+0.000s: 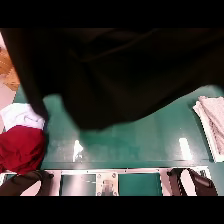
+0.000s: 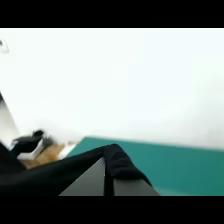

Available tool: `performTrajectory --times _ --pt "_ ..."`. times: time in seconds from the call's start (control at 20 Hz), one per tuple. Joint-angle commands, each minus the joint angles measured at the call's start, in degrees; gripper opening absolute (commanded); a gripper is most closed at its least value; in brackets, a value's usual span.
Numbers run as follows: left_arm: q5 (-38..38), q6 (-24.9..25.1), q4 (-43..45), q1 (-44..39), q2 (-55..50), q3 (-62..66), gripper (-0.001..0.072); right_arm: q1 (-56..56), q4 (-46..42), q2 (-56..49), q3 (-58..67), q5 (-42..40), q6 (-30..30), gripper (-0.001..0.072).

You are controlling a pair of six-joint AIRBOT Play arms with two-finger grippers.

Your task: Fold the shirts.

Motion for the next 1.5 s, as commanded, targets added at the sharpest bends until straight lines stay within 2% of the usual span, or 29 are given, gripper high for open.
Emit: performTrajectory --times 0.0,0.2,0.3,0.4,0.55,0.6,0.65,0.7,0.9,1.0,1.1,1.3,1.45 --pt "3.48 5.70 -3.08 0.02 -11.50 -0.02 0.0025 -0.07 0.02 5.62 -20.31 1.75 0.90 0.0020" --pt "6.38 17.35 -21.33 -0.83 -34.34 -0.02 0.0025 2.21 0.17 10.10 -56.41 -8.72 0.85 0.0020" --pt "7.69 22.88 -26.97 -4.13 -44.52 -0.02 0.0025 4.98 0.50 9.29 -71.95 -16.41 0.85 0.0019" --pt "10.03 23.98 -27.21 -8.61 -53.05 -0.02 0.0026 7.45 2.40 8.04 -82.53 -22.97 0.83 0.0020" --pt "11.54 23.82 -26.97 -13.09 -61.59 -0.02 0.0029 7.98 2.34 7.89 -86.64 -24.35 0.52 0.0020" --pt "10.75 22.56 -26.97 -13.44 -62.58 -0.02 0.0251 7.98 2.36 7.91 -86.20 -24.83 -0.07 0.0020" --pt "9.31 19.15 -26.97 -13.31 -62.79 0.00 0.0638 7.98 2.32 7.91 -85.42 -25.29 -0.28 0.0021" --pt "7.13 14.40 -26.97 -12.28 -62.27 0.22 0.0666 7.98 2.32 7.91 -84.48 -25.40 -0.37 0.0021" --pt "-12.11 4.92 -25.14 -2.89 -54.90 1.01 0.0669 7.98 -1.16 7.89 -77.59 -25.11 -0.63 0.0036" --pt "-21.81 -0.42 -19.54 2.99 -49.88 0.98 0.0669 7.98 -4.46 7.89 -72.85 -25.11 -0.50 0.0036" --pt "-29.99 -5.33 -10.19 7.63 -46.01 -0.02 0.0668 7.98 -4.92 7.89 -69.94 -25.11 -0.42 0.0035" --pt "-27.85 -7.96 -3.96 14.86 -38.36 -16.65 0.0669 7.98 -4.90 7.08 -69.64 -23.89 -0.42 0.0031" --pt "-19.96 -7.26 -3.87 17.16 -37.81 -31.06 0.0669 7.98 -4.79 4.61 -69.64 -22.93 -0.42 0.0022"
